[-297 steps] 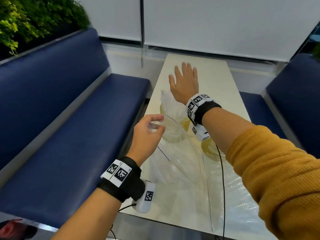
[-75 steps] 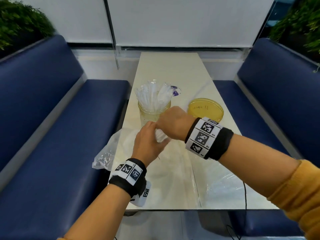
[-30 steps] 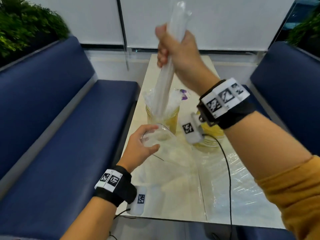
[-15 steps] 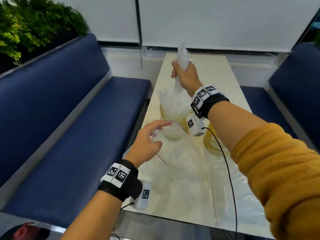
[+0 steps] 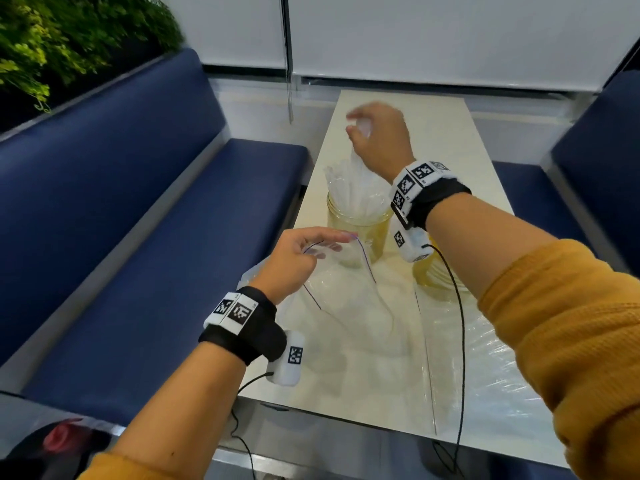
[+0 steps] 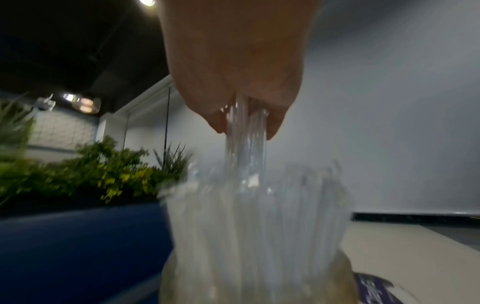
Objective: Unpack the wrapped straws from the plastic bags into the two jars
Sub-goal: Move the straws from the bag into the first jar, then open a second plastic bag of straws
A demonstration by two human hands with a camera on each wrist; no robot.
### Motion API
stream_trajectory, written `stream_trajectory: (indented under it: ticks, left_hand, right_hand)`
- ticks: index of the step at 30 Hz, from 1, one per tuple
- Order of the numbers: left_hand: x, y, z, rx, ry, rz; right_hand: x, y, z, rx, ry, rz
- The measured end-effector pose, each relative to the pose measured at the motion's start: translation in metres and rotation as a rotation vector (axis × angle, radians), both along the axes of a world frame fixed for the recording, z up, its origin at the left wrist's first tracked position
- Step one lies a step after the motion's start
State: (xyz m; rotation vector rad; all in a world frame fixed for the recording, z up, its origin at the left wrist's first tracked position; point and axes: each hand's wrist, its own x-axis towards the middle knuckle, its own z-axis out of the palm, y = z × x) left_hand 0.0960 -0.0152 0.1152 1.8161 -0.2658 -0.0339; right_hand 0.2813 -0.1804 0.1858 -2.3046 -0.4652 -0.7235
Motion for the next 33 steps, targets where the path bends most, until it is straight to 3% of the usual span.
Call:
stream_trajectory:
  ticks: [2, 5, 9, 12, 14, 16, 17, 22, 25, 27, 31, 33]
  left_hand:
    - [0.001, -0.001, 0.001, -0.006, 0.003, 0.005]
    - [-0.001, -0.001, 0.003, -0.003, -0.021, -0.015]
    - [-0.004, -0.001, 0.003, -0.006, -0.045, -0.033]
    - [-0.004, 0.000, 0.001, 0.010, -0.038, -0.032]
    - [-0.004, 0.000, -0.001, 0.023, -0.031, -0.037]
    - [-0.005, 0.001, 0.000, 0.027, -0.018, -0.043]
    - [-0.006, 0.002, 0.001, 0.025, -0.014, -0.048]
    - [-0.009, 0.007, 0.003, 0.049, 0.004, -0.087]
    - [-0.011, 0.004, 0.006, 0.107, -0.007, -0.097]
    - [-0.014, -0.001, 0.006, 0.137, -0.018, -0.120]
    - [-0.015, -0.011, 0.002, 0.181, -0.044, -0.151]
    - [-0.016, -0.017, -0.001, 0.202, -0.056, -0.159]
  right_hand:
    - [-0.006, 0.001, -0.020, -0.172, 0.089, -0.039]
    - [-0.022, 0.002, -0.043, -0.326, 0.043, -0.048]
    - [-0.022, 0.005, -0.028, -0.234, -0.116, -0.078]
    - [-0.015, 0.009, -0.013, -0.237, -0.058, -0.015]
    - [-0.010, 0.009, -0.022, -0.433, 0.085, 0.100]
    - [-0.013, 0.008, -0.038, -0.741, 0.175, 0.106]
    - [-0.014, 0.007, -0.042, -0.794, 0.163, 0.084]
    - [-0.022, 0.000, -0.021, -0.353, 0.005, -0.069]
    - [-0.032, -0.011, -0.025, -0.348, 0.119, -0.140]
    - [-0.044, -0.019, -0.039, -0.396, 0.190, -0.091]
    - [-0.092, -0.042, -0.037, -0.118, 0.100, 0.070]
    - [-0.121, -0.059, -0.031, -0.129, 0.169, 0.108]
